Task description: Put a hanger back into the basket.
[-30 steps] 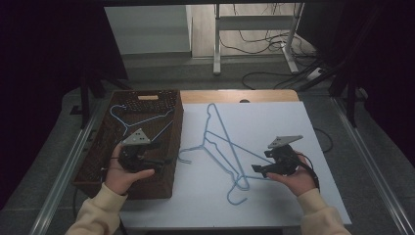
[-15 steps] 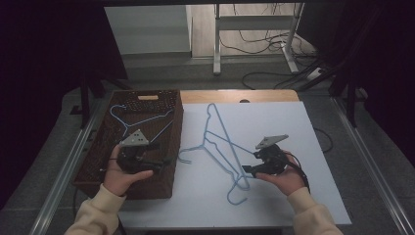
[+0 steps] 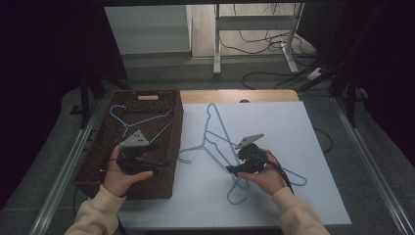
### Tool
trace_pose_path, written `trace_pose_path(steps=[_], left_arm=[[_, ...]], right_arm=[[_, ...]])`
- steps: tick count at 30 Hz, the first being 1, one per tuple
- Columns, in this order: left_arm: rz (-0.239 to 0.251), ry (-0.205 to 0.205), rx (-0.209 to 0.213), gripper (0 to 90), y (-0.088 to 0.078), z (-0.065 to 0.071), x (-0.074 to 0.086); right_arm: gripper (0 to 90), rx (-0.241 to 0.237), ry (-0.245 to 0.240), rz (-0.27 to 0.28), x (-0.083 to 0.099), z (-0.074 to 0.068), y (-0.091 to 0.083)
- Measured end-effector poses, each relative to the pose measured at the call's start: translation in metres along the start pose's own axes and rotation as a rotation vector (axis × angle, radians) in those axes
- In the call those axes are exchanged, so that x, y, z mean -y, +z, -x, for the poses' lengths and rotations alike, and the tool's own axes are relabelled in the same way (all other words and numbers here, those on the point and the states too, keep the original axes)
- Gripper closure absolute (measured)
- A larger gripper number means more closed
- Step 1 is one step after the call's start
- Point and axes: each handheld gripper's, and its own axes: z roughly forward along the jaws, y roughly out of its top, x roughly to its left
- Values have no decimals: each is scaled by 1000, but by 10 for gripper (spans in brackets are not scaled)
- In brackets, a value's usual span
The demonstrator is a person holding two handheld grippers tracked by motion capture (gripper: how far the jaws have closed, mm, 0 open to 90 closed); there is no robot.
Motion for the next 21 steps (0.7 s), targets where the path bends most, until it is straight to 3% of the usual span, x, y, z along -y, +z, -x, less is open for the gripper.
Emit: trace_pose_path(steps=[21], left_arm=[[10,4,-3,240,-5,2,1]], right_arm=[[448,18,-42,-92,-21,-13,48]])
